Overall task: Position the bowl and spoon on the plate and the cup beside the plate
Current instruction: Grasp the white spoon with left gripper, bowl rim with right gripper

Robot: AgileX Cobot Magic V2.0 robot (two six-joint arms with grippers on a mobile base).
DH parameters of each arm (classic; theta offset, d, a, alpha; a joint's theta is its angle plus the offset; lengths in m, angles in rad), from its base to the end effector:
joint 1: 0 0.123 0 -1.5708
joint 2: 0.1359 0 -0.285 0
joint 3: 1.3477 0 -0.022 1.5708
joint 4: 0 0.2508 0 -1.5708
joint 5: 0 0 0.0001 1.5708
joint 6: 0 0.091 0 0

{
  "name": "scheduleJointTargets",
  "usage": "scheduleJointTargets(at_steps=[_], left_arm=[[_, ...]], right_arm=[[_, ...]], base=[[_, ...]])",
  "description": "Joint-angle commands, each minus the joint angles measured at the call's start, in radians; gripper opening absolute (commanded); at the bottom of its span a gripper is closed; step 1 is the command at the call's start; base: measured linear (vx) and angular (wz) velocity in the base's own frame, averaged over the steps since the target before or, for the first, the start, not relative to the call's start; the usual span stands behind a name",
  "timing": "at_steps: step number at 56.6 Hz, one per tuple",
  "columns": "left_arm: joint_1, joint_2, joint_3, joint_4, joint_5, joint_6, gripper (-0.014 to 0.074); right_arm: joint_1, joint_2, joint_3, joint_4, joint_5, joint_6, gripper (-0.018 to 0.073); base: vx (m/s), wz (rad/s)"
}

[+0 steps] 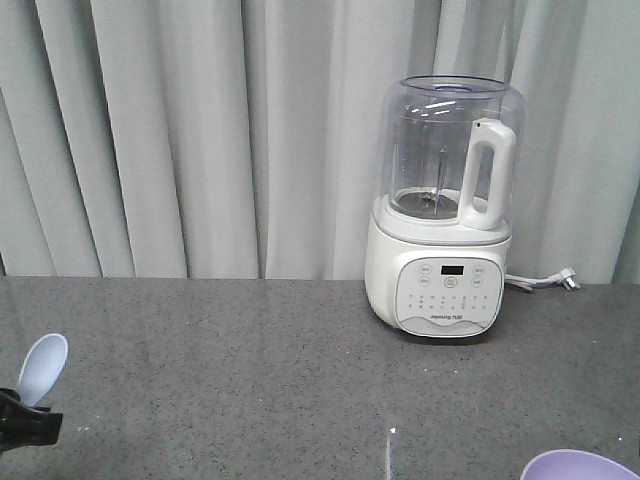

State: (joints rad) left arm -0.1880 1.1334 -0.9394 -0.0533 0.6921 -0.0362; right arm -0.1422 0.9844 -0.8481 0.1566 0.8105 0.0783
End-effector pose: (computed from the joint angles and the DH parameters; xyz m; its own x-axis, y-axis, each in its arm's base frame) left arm 0.2259 -0.0461 0.3251 -0.7176 0.0580 -0.6940 0.1552 0.9848 -0.0781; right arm 0.1864 -0.0163 0.3210 -0.7205 0.2894 -0.6302 0.2046 0.9570 0.2057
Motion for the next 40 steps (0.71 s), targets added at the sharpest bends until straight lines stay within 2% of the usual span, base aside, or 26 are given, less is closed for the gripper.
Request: scheduleJointTargets(at_steps=[1,10,30,35,40], left_arm=[[-0.008,-0.050,-0.025,-0.018,-0.052,0.008,-0.0006],[-0.008,-0.066,-0.025,-0.018,-0.047,0.008,-0.0006],[-0.008,-0.065,-0.025,-0.018,-0.046,0.008,-0.0006],[-0.008,-0.065,-0.025,-0.017,-0.047,0.008,-0.0006],[-0.008,-0.065,-0.025,-0.017,-0.047,0.008,-0.0006]], right_arm=[[-0.005,0.066,-0.033,-0.039,-0.016,0.009,0.0511],[-0.005,0.162,-0.033,-0.079,-0.023,0.009,0.0511],[-0.005,0.369,-0.033,-0.077,-0.073,0.028,0.0503],[-0.005,0.408,-0.033,-0.071,-0.086,0.028,0.0445],[-0.005,0.425,-0.033,-0.068,-0.093,0.029,0.0267]], base=[[0.00,0.00],[0.00,0.00],[0.00,0.00],[0.00,0.00],[0.00,0.00]])
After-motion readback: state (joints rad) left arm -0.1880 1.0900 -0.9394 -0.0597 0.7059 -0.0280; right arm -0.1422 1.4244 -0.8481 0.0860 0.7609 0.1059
